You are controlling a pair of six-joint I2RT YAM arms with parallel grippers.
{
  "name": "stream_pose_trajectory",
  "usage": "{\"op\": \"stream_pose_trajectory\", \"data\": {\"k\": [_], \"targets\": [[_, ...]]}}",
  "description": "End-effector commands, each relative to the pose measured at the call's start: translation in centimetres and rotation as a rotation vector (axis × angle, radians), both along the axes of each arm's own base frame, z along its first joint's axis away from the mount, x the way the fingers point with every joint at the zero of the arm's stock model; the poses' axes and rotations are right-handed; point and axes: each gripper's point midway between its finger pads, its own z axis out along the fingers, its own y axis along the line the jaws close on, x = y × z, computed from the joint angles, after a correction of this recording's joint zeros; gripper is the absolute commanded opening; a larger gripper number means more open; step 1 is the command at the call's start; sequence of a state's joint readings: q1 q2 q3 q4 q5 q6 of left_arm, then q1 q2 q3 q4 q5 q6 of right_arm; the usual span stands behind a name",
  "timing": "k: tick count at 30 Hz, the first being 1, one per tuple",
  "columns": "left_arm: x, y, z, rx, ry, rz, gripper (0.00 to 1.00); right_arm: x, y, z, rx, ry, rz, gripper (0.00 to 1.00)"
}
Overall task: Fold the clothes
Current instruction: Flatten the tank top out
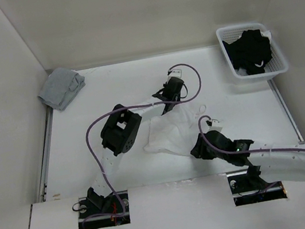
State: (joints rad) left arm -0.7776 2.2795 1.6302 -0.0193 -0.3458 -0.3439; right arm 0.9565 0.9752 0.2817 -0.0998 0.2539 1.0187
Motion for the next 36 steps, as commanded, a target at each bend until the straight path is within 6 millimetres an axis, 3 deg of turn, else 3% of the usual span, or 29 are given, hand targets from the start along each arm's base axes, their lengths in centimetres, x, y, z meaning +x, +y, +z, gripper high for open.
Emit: {"op": "stream_pose_trajectory", "data": {"k": [1, 4, 6, 7, 9, 11, 13, 15, 17, 19, 20, 21, 23, 25, 27, 28, 30, 34, 35, 36], "targets": [[0.8, -0.1, 5.3, -0.106, -0.077, 0.028, 0.16, 0.7, 1.1, 0.8, 0.013, -0.005, 0.003, 0.43], [0.8, 0.5, 6.7, -0.124, -0.097, 0.037, 0.14, 1.3, 1.9, 1.3, 0.024, -0.011, 0.019, 0.36], [0.7, 1.9, 8.0, -0.142, -0.108, 0.064, 0.12, 2.3, 2.6, 1.8, 0.031, -0.016, 0.037, 0.15], [0.8, 2.4, 8.4, -0.153, -0.11, 0.076, 0.11, 2.6, 2.8, 2.1, 0.032, -0.023, 0.042, 0.11], [1.0, 4.1, 9.8, -0.188, -0.122, 0.112, 0.1, 4.0, 2.7, 3.5, 0.035, -0.059, 0.023, 0.04], [1.5, 6.0, 11.6, -0.226, -0.138, 0.151, 0.08, 6.5, 2.1, 6.1, 0.028, -0.128, -0.011, 0.03], [2.9, 9.5, 15.5, -0.294, -0.19, 0.225, 0.08, 11.8, 0.7, 11.3, 0.005, -0.252, -0.078, 0.01], [4.2, 11.5, 18.3, -0.336, -0.23, 0.261, 0.07, 15.2, -0.2, 14.3, -0.018, -0.323, -0.111, 0.01], [6.6, 14.6, 23.2, -0.416, -0.29, 0.311, 0.07, 20.8, -1.6, 19.9, -0.052, -0.443, -0.154, 0.01], [8.2, 16.3, 27.0, -0.474, -0.332, 0.329, 0.06, 24.9, -3.0, 24.4, -0.079, -0.529, -0.196, 0.0], [9.2, 17.2, 29.5, -0.508, -0.36, 0.334, 0.06, 27.4, -3.9, 28.6, -0.086, -0.593, -0.223, 0.0], [10.0, 18.3, 32.6, -0.542, -0.393, 0.34, 0.06, 28.6, -4.2, 31.7, -0.085, -0.643, -0.236, 0.0], [10.4, 19.9, 36.6, -0.581, -0.446, 0.346, 0.06, 29.8, -4.7, 39.1, -0.092, -0.766, -0.242, 0.0], [9.5, 21.7, 41.5, -0.633, -0.526, 0.344, 0.06, 29.3, -5.2, 43.5, -0.117, -0.835, -0.243, 0.0], [7.9, 23.0, 44.3, -0.666, -0.583, 0.346, 0.06, 27.5, -4.5, 47.8, -0.142, -0.924, -0.221, 0.0], [6.2, 24.1, 45.2, -0.694, -0.614, 0.356, 0.06, 25.7, -3.8, 49.1, -0.178, -0.972, -0.185, 0.01], [4.0, 24.9, 44.2, -0.73, -0.623, 0.367, 0.07, 23.6, -2.5, 47.8, -0.202, -0.968, -0.133, 0.02], [-0.5, 25.8, 38.0, -0.798, -0.571, 0.416, 0.1, 20.0, 0.1, 40.5, -0.207, -0.89, -0.023, 0.04], [-2.0, 26.1, 35.3, -0.813, -0.545, 0.438, 0.11, 18.8, 1.0, 37.1, -0.201, -0.838, 0.008, 0.04], [-3.9, 26.2, 31.7, -0.813, -0.504, 0.463, 0.12, 17.0, 2.1, 32.1, -0.192, -0.762, 0.046, 0.04]]}}
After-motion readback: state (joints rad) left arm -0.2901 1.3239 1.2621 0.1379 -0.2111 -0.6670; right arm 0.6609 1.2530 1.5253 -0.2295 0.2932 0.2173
